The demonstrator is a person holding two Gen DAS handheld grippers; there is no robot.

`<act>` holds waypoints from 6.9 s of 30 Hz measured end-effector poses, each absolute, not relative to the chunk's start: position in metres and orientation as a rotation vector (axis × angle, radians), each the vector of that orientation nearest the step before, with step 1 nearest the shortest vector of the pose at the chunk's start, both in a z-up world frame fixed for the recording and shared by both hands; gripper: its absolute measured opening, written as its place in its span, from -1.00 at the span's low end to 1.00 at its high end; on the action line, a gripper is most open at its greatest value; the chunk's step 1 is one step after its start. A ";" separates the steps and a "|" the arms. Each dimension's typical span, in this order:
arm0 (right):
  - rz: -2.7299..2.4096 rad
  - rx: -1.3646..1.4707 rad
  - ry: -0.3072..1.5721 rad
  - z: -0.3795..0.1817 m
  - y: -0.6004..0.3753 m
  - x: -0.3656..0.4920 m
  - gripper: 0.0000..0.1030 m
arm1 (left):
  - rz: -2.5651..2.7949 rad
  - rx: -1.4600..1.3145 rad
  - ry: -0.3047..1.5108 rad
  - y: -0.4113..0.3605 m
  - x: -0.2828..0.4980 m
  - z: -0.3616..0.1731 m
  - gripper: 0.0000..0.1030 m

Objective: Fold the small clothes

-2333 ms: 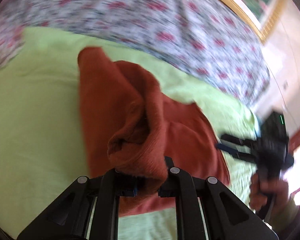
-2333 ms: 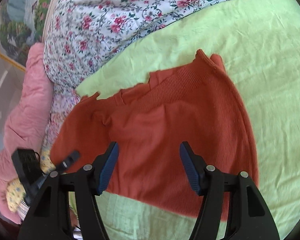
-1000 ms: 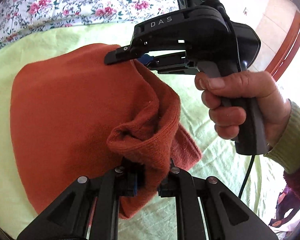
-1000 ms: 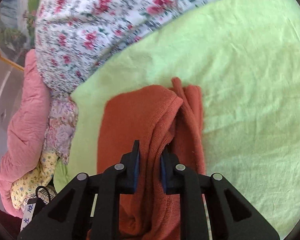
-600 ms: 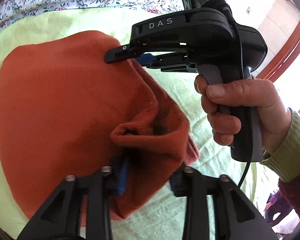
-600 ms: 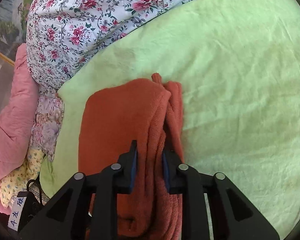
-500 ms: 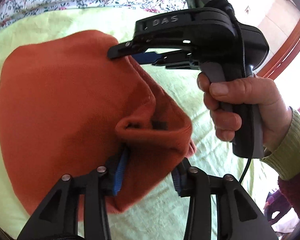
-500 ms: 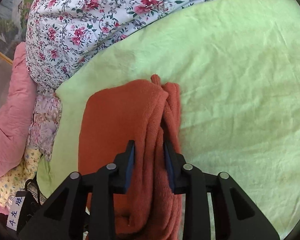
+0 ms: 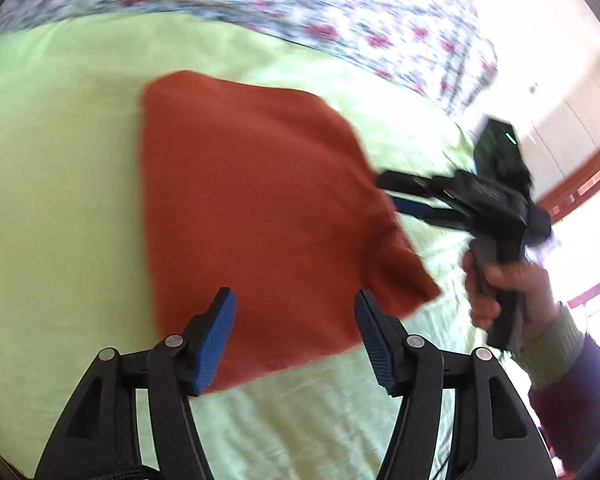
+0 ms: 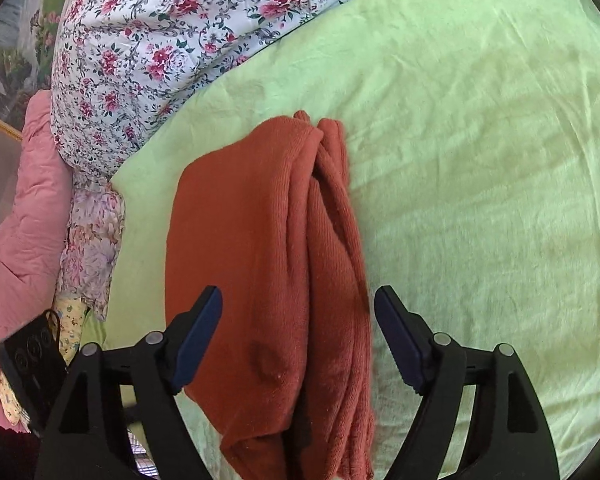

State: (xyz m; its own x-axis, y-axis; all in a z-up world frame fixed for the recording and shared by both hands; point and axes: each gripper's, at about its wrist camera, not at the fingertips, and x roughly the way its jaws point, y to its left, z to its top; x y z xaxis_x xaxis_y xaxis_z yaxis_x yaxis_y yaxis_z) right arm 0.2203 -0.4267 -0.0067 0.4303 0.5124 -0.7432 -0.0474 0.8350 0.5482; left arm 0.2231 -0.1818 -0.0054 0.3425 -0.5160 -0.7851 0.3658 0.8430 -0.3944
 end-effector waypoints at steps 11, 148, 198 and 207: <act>0.410 0.486 1.117 -0.019 -0.424 0.230 0.56 | -0.494 -0.375 1.202 -0.134 0.280 -0.052 0.42; 0.538 0.282 1.034 0.010 -0.228 0.165 -0.70 | -0.190 -0.393 1.001 0.038 0.173 0.010 0.03; 0.384 0.273 1.149 -0.014 -0.250 0.041 -0.29 | -0.272 -0.155 1.140 -0.001 0.030 -0.032 -0.10; 0.438 0.212 1.098 0.002 -0.213 0.016 0.00 | -0.146 -0.061 1.074 0.025 0.007 -0.016 0.33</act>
